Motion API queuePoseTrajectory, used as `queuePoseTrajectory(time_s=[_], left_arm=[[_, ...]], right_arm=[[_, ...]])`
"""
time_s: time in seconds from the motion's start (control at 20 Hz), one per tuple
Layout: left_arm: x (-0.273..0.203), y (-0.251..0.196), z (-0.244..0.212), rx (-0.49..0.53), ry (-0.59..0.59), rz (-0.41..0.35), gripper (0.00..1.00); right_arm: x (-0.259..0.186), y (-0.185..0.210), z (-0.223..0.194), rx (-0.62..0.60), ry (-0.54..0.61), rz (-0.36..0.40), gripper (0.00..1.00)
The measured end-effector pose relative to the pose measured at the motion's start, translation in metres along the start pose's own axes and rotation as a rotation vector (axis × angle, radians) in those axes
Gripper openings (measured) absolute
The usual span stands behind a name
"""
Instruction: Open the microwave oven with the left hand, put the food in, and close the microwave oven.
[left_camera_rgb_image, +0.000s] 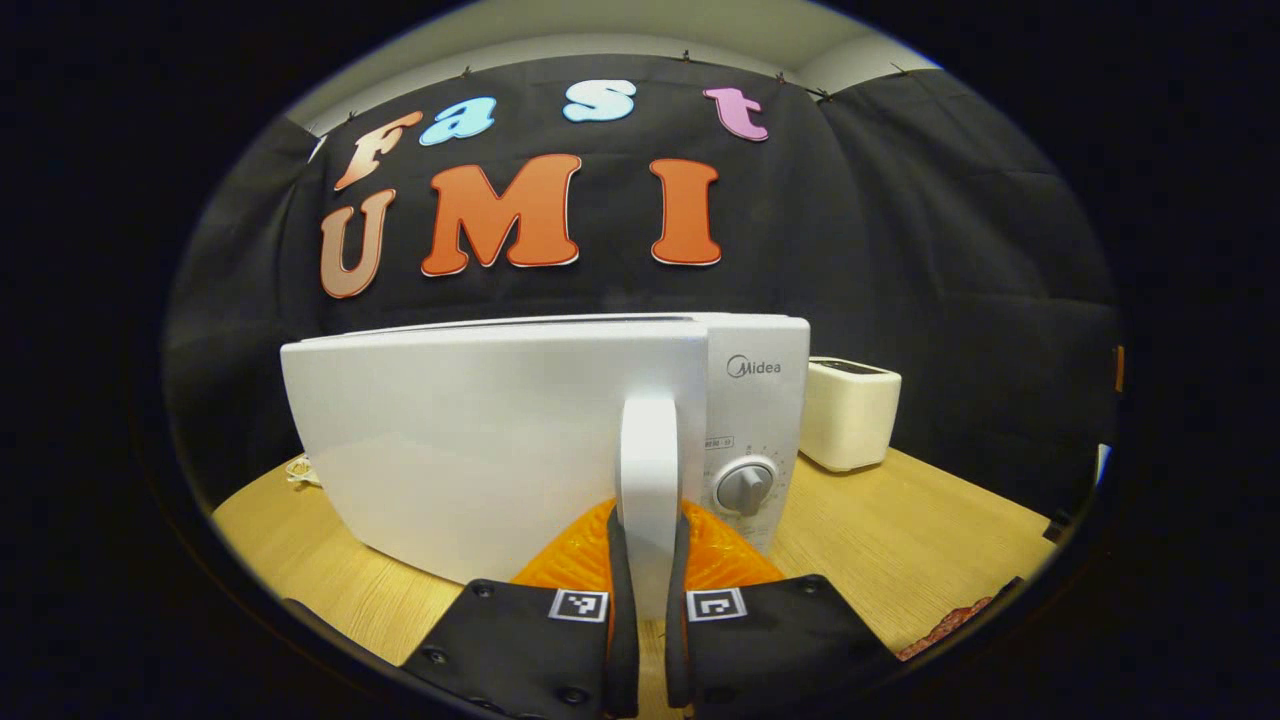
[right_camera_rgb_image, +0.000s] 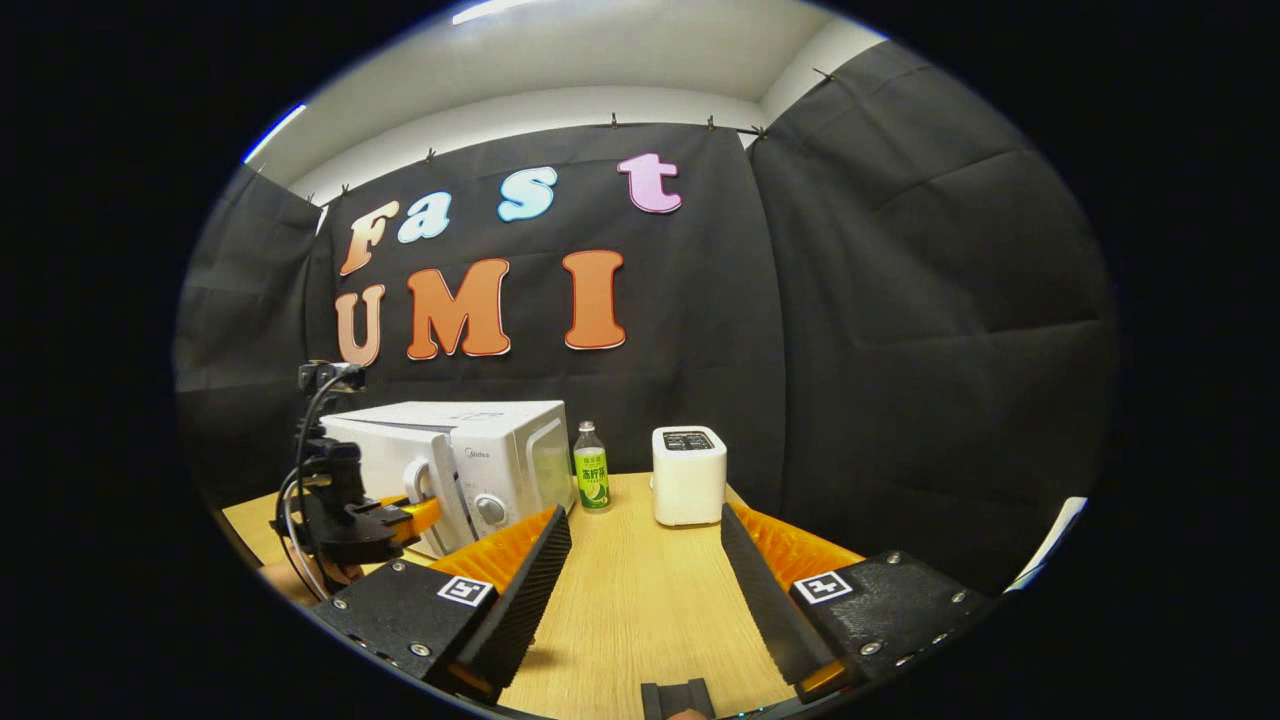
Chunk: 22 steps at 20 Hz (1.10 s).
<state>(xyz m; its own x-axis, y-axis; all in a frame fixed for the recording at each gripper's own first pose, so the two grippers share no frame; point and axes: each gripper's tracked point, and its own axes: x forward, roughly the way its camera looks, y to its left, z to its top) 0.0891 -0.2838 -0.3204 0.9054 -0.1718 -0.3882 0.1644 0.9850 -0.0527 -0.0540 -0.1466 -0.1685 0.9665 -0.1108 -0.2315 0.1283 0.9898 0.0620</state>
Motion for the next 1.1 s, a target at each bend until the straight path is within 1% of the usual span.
queuePoseTrajectory(time_s=[0.15,0.5,0.6,0.85,0.9,1.0,1.1], left_arm=[[-0.036,0.009,-0.003,0.025,-0.009,-0.025,0.15],[-0.113,0.051,-0.013,0.044,-0.009,-0.041,0.14],[-0.133,0.064,-0.014,0.054,-0.03,-0.042,0.15],[-0.177,0.107,-0.02,0.06,-0.071,0.004,0.16],[-0.185,0.118,-0.021,0.062,-0.076,0.021,0.18],[-0.2,0.138,-0.024,0.071,-0.082,0.061,0.18],[-0.215,0.162,-0.028,0.089,-0.085,0.112,0.23]], right_arm=[[-0.005,0.013,-0.004,0.045,0.011,0.03,0.94],[-0.011,0.039,-0.008,0.039,0.019,0.057,0.94],[-0.014,0.048,-0.009,0.042,0.019,0.068,0.94],[-0.017,0.062,-0.018,0.019,0.039,0.073,0.94],[-0.018,0.064,-0.021,0.018,0.045,0.075,0.94],[-0.018,0.07,-0.027,0.021,0.064,0.079,0.94],[-0.016,0.076,-0.031,0.016,0.077,0.082,0.94]])
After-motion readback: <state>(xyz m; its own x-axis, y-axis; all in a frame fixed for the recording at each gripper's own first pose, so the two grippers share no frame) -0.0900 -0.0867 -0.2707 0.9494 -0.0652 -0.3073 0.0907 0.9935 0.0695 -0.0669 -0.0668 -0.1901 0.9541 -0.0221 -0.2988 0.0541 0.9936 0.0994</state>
